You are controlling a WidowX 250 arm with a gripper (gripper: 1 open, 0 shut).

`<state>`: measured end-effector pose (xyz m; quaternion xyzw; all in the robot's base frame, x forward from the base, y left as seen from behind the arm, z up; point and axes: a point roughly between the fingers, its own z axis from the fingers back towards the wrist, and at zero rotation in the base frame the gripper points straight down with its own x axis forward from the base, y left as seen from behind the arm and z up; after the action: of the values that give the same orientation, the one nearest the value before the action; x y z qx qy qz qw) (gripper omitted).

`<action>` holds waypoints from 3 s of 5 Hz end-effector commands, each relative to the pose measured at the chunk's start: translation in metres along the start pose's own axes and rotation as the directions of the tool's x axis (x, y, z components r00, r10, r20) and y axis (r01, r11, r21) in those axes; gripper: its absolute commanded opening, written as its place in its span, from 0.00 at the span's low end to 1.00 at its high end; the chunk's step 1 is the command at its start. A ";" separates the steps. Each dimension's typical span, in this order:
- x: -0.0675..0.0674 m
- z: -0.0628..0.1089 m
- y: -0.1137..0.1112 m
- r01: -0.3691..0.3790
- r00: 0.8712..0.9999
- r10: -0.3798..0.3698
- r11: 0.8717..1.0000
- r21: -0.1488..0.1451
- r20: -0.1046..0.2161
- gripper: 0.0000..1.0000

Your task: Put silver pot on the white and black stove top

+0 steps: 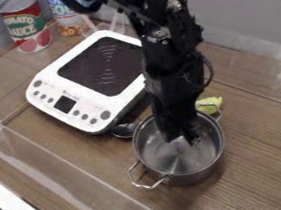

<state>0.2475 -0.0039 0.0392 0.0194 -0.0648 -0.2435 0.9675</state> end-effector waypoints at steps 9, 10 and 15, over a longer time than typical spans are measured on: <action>0.003 0.026 0.033 0.020 0.998 -0.021 0.999 0.027 0.051 0.00; 0.004 0.025 0.035 0.023 0.998 -0.025 0.999 0.027 0.051 0.00; 0.001 0.000 0.034 0.039 0.998 -0.040 0.999 0.009 0.040 1.00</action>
<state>0.2620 0.0238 0.0386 0.0168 -0.0783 -0.2616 0.9618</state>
